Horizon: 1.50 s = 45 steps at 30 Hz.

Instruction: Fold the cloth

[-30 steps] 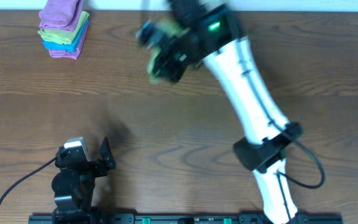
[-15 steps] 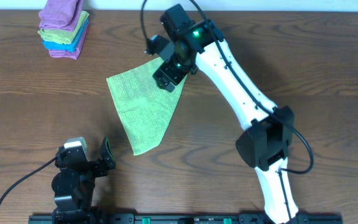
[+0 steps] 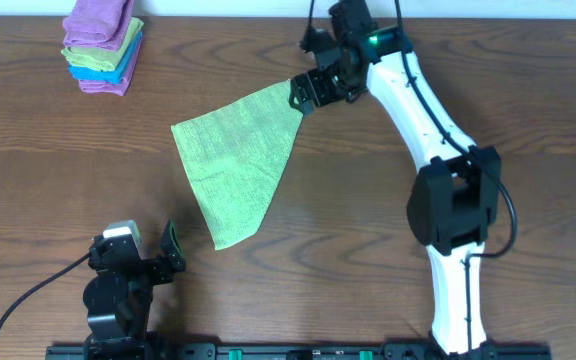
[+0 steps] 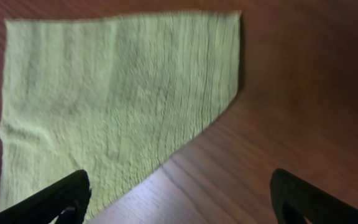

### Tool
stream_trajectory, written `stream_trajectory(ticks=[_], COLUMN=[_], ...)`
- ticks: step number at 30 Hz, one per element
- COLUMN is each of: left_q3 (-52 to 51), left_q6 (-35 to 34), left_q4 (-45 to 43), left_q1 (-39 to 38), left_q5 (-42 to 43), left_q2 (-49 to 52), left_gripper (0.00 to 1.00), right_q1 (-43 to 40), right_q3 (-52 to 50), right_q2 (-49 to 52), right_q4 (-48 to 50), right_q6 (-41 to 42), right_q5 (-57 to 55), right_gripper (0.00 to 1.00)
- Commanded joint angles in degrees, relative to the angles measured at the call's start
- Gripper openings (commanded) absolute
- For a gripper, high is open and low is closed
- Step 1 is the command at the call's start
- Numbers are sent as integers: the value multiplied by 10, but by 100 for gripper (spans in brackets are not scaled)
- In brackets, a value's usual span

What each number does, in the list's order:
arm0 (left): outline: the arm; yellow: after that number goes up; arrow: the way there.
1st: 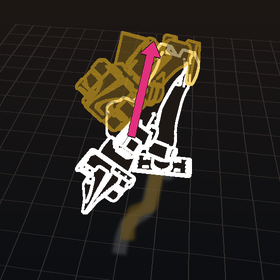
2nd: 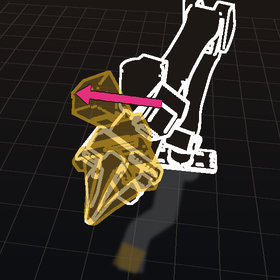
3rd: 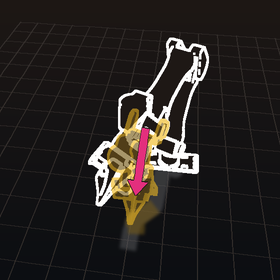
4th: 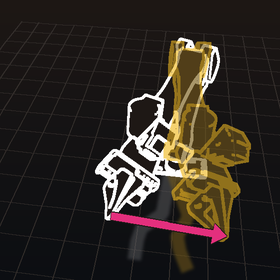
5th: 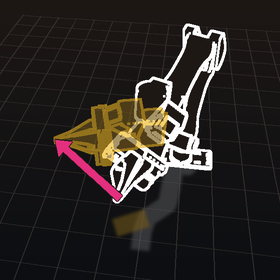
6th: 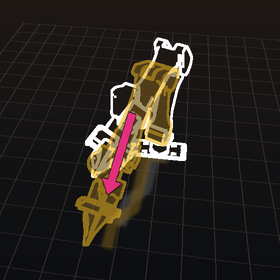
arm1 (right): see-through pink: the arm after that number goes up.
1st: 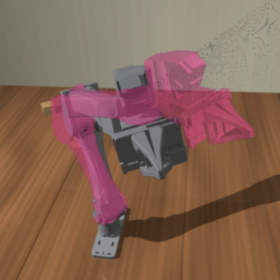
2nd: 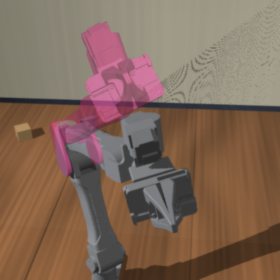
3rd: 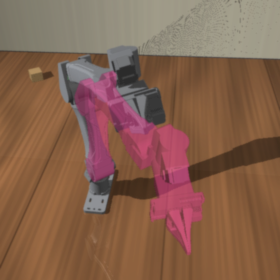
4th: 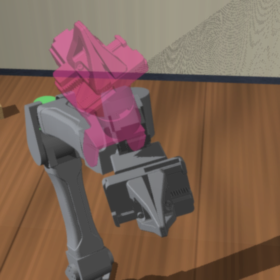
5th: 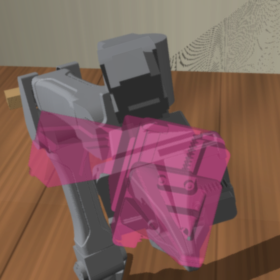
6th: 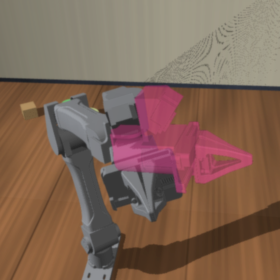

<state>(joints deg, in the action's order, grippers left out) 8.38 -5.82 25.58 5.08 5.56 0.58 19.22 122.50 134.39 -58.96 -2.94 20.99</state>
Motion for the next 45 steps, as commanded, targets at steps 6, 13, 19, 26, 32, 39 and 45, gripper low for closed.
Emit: stream_trajectory(ticks=[6,13,19,26,32,39,45], left_q3=[-10,-10,-10,-10,-10,-10,-10], left_q6=[-2,-2,-2,-2,-2,-2,-2], left_q4=[4,4,4,4,4,4,4], left_q1=[-2,-2,-2,-2,-2,-2,-2], left_q5=[-7,-7,-7,-7,-7,-7,-7], left_q2=[-3,-3,-3,-3,-3,-3,-3], left_gripper=[95,95,95,95,95,95,95], right_q1=[43,44,51,60,47,15,15], right_q3=[-2,-2,-2,4,23,227,414], right_q2=[69,72,84,91,88,59,54], right_q4=[-15,-7,8,27,9,-113,-181], right_q6=[17,17,36,59,62,83,83], right_q5=[16,15,15,15,-6,-283,-311], right_gripper=[86,78,68,3,1,1,1])
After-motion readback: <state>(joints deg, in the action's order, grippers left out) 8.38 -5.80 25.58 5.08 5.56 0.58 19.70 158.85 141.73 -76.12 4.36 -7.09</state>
